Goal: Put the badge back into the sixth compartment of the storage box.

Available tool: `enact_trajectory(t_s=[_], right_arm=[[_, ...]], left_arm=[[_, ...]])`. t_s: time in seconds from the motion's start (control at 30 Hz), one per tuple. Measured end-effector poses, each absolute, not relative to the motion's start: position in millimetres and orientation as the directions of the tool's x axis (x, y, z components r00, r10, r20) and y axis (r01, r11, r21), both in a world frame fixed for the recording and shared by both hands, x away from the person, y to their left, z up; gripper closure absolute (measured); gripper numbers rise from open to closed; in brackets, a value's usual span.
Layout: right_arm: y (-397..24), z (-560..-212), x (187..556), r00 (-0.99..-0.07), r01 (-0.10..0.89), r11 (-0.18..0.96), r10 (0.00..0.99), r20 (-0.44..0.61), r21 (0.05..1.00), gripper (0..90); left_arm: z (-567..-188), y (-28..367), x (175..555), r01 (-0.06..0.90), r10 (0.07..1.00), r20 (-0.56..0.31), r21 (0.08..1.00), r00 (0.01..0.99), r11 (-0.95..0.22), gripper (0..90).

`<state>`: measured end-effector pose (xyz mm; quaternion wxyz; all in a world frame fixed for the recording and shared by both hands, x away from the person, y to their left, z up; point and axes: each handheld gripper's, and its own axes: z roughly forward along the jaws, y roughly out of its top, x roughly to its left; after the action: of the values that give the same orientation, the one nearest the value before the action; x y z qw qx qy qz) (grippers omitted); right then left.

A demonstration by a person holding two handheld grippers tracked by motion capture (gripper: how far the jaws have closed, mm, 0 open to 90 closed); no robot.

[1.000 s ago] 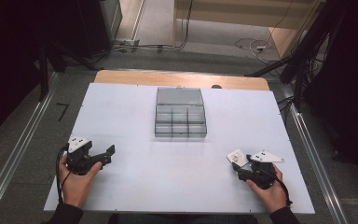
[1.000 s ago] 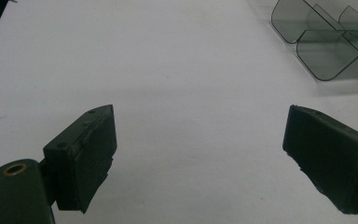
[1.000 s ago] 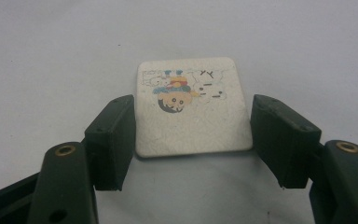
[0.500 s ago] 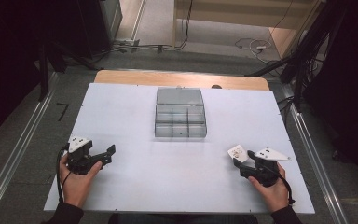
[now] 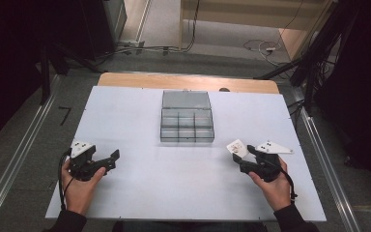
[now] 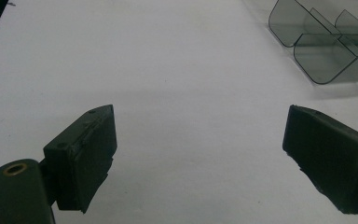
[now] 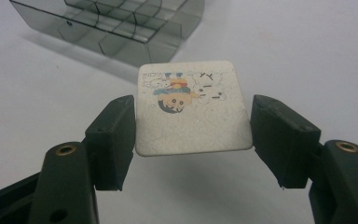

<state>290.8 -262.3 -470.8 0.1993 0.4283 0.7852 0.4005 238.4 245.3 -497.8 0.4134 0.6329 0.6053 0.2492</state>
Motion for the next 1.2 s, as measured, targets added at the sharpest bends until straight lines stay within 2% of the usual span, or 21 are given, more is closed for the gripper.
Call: enact_trajectory(t_s=[0.43,0.97,1.2], right_arm=[[-213.9,-457.9,320.9,-0.606,0.482,0.352,0.795,0.015,0.802,31.3],[-185.8,-457.8,343.2,-0.622,0.496,0.388,0.783,0.006,0.777,31.3],[-172.0,-455.1,355.4,-0.632,0.484,0.424,0.774,-0.029,0.765,31.3]], left_arm=[[-497.7,247.0,238.0,0.559,0.971,-0.195,0.825,0.141,0.085,10.1],[-497.7,247.4,238.7,0.56,0.97,-0.196,0.824,0.145,0.083,10.1],[-497.8,248.0,238.6,0.558,0.969,-0.199,0.825,0.146,0.085,10.1]])
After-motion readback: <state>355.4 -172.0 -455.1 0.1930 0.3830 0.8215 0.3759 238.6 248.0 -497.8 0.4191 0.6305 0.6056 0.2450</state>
